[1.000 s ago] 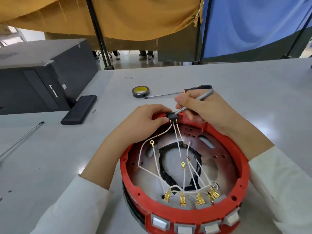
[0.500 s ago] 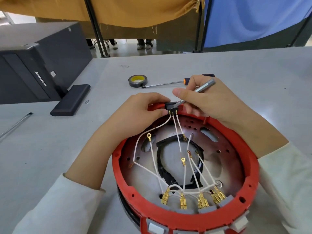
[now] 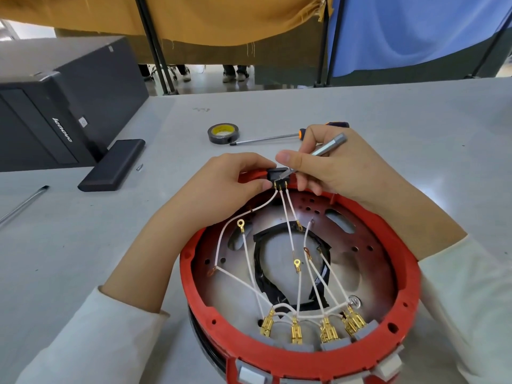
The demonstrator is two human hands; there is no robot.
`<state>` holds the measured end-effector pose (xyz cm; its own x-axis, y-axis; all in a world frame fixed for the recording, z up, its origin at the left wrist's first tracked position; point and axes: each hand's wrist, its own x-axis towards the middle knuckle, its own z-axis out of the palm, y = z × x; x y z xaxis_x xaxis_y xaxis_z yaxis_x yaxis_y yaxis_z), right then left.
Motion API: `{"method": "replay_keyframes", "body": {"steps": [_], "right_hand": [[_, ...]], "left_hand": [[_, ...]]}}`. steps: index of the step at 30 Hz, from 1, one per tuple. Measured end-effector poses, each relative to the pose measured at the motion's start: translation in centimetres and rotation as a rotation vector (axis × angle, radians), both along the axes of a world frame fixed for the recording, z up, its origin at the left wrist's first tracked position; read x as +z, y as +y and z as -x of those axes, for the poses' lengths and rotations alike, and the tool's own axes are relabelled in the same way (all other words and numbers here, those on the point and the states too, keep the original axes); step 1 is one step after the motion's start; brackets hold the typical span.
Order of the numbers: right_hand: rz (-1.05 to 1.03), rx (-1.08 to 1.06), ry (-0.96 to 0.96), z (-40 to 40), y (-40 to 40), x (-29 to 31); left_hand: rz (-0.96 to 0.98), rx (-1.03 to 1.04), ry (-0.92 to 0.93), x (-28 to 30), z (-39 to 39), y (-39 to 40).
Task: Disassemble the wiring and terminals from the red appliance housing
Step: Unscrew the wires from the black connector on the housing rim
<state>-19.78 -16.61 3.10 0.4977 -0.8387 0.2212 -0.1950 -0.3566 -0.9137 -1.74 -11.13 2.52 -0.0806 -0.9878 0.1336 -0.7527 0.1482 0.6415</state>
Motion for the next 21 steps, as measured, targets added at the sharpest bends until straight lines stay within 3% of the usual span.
{"method": "replay_keyframes", "body": {"steps": [8,13,21], "right_hand": [[0.019,-0.064,0.053,0.07,-0.05,0.18],[-0.030,-0.052,-0.029,0.18,-0.01,0.35],[0.101,-0.010,0.076,-0.20,0.29,-0.06]], "left_hand": [[-0.007,-0.007,0.004,0.14,0.05,0.10],[-0.010,-0.006,0.013,0.09,0.02,0.06],[-0.003,-0.006,0.012,-0.15,-0.14,-0.06]]}}
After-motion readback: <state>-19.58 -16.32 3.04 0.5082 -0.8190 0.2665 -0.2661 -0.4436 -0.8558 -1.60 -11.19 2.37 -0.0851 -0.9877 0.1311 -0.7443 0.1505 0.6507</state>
